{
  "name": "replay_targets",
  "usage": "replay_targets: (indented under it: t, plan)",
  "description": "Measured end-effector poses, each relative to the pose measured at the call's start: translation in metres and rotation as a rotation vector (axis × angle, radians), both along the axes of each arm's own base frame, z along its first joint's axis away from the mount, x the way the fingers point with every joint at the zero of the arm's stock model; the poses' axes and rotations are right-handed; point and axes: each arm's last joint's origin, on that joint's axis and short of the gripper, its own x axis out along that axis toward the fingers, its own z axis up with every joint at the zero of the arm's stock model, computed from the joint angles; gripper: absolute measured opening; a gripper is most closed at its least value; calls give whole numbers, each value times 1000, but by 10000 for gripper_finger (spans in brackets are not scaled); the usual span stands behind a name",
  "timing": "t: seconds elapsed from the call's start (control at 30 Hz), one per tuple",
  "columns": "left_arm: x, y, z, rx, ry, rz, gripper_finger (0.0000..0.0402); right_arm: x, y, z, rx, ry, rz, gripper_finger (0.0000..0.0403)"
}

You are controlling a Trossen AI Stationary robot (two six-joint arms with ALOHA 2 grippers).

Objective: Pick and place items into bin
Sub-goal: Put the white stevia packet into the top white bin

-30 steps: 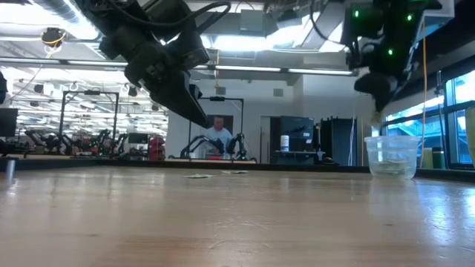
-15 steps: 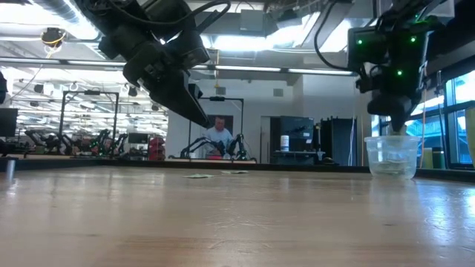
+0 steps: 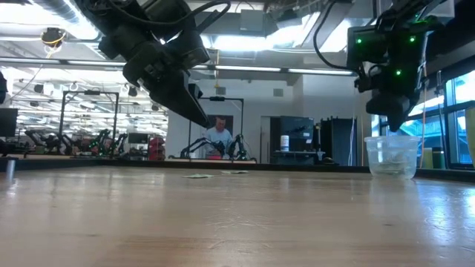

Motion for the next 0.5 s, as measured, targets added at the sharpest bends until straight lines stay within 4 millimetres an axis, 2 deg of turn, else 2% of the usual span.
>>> replay_targets:
  t: [0.5]
  plan:
    - [0,0,0,0,0,0,88,0,0,0,-1,-3,1,77]
